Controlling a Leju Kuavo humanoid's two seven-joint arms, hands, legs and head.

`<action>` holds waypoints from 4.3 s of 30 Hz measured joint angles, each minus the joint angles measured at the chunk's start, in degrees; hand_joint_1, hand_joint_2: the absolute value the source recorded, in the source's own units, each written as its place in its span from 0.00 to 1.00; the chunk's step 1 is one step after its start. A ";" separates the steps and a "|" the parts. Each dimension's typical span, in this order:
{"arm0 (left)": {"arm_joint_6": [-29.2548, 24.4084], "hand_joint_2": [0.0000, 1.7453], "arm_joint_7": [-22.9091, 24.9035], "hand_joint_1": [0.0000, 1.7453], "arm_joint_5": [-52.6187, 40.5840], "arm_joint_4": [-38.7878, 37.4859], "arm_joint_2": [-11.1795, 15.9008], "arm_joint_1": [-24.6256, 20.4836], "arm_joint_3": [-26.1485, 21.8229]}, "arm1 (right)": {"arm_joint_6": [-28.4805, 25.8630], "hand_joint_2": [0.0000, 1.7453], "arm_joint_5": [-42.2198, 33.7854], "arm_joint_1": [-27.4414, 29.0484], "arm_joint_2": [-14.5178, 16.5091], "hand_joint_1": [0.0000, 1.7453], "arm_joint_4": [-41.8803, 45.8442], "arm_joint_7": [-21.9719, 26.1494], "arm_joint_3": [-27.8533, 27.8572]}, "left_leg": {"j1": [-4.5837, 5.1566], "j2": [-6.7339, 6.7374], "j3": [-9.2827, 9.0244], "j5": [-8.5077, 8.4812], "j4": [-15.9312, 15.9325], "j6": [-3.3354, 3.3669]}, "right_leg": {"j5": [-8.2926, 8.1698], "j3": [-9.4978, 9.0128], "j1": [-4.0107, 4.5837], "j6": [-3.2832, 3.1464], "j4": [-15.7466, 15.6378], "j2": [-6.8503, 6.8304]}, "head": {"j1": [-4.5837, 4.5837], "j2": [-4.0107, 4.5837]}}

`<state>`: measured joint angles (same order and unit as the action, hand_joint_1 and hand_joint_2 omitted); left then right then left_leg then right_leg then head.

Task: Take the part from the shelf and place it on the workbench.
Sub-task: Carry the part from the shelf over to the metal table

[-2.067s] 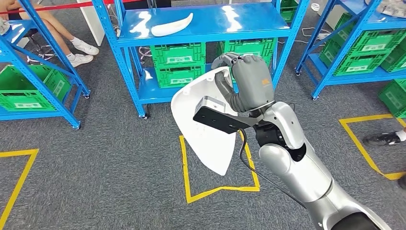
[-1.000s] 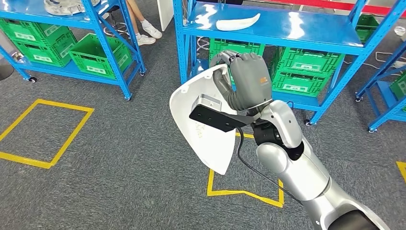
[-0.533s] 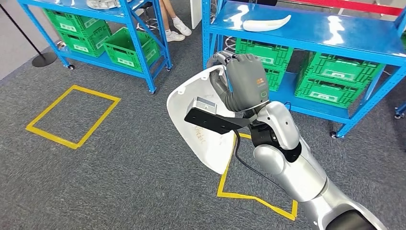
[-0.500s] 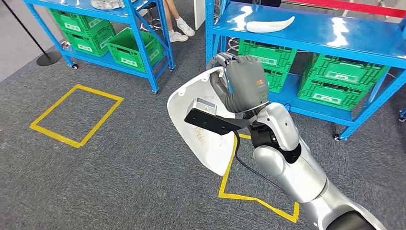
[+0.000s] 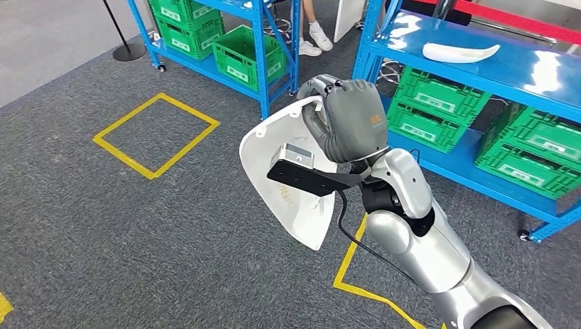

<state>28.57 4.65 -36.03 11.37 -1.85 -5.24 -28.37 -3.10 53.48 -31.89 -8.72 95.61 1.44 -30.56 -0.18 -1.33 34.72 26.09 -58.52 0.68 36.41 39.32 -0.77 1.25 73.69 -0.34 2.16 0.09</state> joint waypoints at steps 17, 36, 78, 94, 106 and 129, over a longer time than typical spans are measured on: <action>0.00 1.00 -0.54 0.00 1.09 -0.02 0.20 0.53 -1.18 | -0.88 1.00 -3.66 -3.46 -0.31 1.00 -2.82 2.09 -0.60 | 0.18 0.87 8.40 6.16 -15.77 -3.04 | -8.47 -6.02 0.49 -3.66 -14.87 -2.97 | 0.37 0.00; -0.02 1.00 -0.33 0.00 1.37 -0.02 0.54 0.80 -2.44 | -2.49 1.00 -4.28 -5.31 0.57 1.00 -7.19 3.24 -2.68 | 0.06 -4.78 0.32 -0.73 -0.16 -0.85 | -6.98 -4.97 -0.40 -0.84 -11.02 3.41 | -0.07 0.00; -0.02 1.00 -0.62 0.00 2.34 -0.13 0.52 0.52 -3.88 | -7.16 1.00 -9.44 -8.43 -1.58 1.00 -12.47 7.97 -5.03 | -0.16 0.85 8.78 6.27 -16.02 -3.52 | -8.47 -5.71 0.22 -3.25 -14.15 -2.85 | 0.25 0.00; -0.02 1.00 -2.51 0.00 3.15 -0.13 0.59 1.72 -5.37 | -6.57 1.00 -16.94 -15.91 -4.31 1.00 -16.05 8.29 -9.33 | -0.23 -2.43 -0.06 -0.90 0.10 -0.47 | -2.70 1.05 -0.13 0.04 0.71 0.13 | -0.40 0.00; -0.02 1.00 -2.98 0.00 1.69 -0.31 0.62 2.39 -5.62 | -6.99 1.00 -8.75 -11.03 -4.20 1.00 -10.02 0.38 -10.22 | -0.37 -0.10 6.57 4.27 -10.81 -3.85 | -8.69 -5.79 -0.25 -2.90 -14.17 -0.32 | 0.13 0.00; -0.02 1.00 -0.21 0.00 -1.34 -0.09 0.08 0.63 -4.69 | -2.81 1.00 -3.04 -5.45 -3.23 1.00 -2.49 -1.52 -3.31 | -0.46 -5.29 0.76 -1.50 -0.36 -1.85 | -8.26 -5.56 -0.57 -0.20 -13.12 4.03 | -0.33 0.00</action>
<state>28.55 4.44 -37.37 11.28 -1.77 -4.61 -33.06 -5.92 50.44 -37.33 -11.94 93.12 -0.08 -33.86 -0.63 -6.63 35.48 24.60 -58.88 -1.17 28.14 33.76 -1.34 1.04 60.57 3.69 1.82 0.09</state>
